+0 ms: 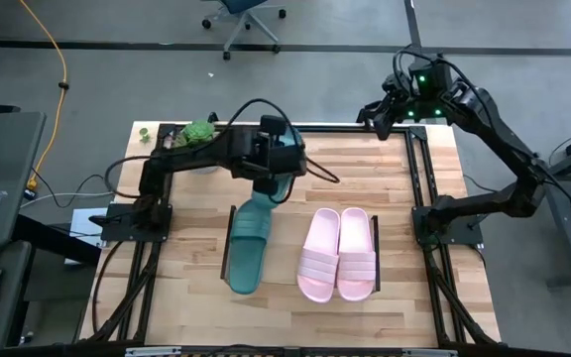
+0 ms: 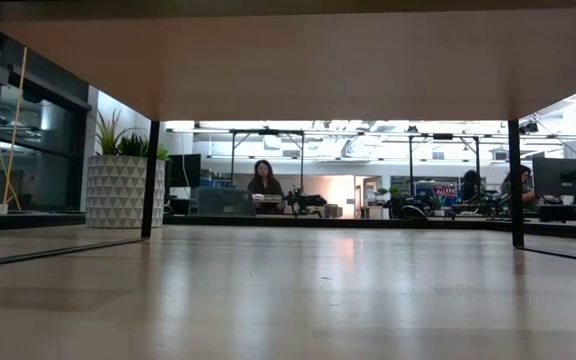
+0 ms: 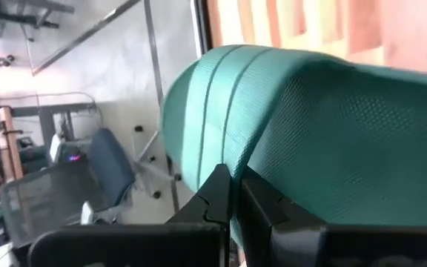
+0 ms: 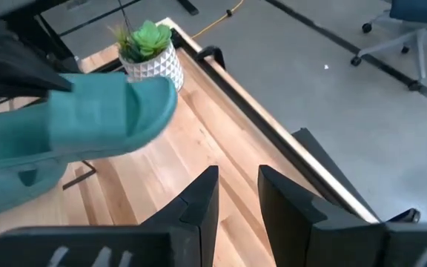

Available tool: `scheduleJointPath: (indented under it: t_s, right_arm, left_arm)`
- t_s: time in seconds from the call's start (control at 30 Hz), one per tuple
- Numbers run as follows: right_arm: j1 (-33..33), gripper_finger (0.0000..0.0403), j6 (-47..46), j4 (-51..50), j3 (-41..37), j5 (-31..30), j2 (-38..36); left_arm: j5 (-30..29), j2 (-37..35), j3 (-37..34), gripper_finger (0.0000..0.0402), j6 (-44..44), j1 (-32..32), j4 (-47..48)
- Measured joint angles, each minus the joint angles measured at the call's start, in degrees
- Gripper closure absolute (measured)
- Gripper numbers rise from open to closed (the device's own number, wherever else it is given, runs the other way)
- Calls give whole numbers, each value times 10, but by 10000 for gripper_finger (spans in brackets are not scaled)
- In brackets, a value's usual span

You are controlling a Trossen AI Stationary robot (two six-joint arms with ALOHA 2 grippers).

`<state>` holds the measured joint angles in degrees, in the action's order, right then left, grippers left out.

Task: Pick and place slides into the shelf
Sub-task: Put the green slide on the shelf

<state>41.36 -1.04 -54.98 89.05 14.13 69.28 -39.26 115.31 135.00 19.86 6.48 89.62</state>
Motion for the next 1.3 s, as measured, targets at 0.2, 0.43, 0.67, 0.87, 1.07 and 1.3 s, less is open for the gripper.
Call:
scheduleJointPath:
  t_s: [0.2,0.43,0.67,0.87,1.07,1.3]
  right_arm:
    - [0,316,-2,13,-35,23,0]
    - [0,316,-2,32,-62,42,0]
    - [0,316,0,41,-75,63,0]
    - [0,316,7,42,-75,91,0]
    - [-1,316,17,42,-75,101,0]
    - [-1,316,28,42,-75,130,0]
  left_arm:
    - [23,-17,0,401,-45,-38,-2]
    - [44,-17,0,401,-76,-78,-35]
    - [63,-17,0,401,-125,-102,-94]
    - [87,-17,0,401,-165,-122,-97]
    - [89,-17,0,401,-233,-142,-105]
    - [77,-17,0,401,-273,-165,-129]
